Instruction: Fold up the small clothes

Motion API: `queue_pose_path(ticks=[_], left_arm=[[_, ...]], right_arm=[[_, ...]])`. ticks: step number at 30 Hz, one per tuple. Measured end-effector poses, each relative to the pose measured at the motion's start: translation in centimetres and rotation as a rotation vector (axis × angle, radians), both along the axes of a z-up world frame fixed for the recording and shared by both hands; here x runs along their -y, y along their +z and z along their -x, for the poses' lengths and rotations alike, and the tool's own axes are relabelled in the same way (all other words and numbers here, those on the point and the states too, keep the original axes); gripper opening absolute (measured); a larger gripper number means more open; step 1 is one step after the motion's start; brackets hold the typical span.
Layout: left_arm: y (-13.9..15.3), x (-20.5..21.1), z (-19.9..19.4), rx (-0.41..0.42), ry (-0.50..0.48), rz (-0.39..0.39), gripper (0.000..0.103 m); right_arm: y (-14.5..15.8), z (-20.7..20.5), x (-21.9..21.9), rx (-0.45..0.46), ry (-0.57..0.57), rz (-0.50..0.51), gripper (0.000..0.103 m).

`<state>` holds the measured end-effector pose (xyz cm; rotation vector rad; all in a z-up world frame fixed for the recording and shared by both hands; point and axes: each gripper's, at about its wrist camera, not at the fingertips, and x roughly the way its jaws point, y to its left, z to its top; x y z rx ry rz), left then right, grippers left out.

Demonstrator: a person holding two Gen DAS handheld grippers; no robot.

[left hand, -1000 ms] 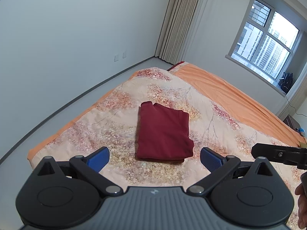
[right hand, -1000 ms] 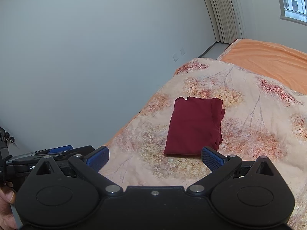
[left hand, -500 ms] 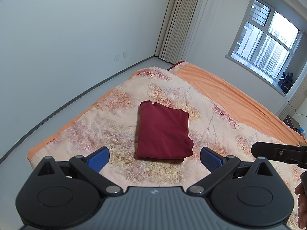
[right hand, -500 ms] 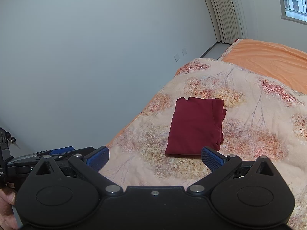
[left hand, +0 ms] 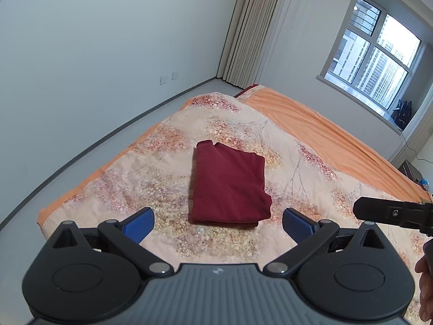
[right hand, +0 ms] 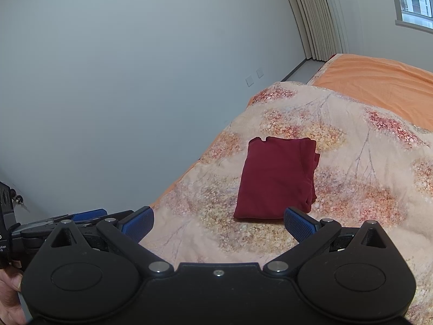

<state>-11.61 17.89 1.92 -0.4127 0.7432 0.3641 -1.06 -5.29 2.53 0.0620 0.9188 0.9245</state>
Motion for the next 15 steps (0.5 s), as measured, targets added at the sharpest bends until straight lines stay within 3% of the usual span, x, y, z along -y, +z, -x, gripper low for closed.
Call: queue_pose_path(ticks=[15], left_arm=[[-0.09, 0.04, -0.01, 0.001, -0.007, 0.006, 0.103]], right_arm=[[0.03, -0.03, -0.03, -0.006, -0.003, -0.001, 0.102]])
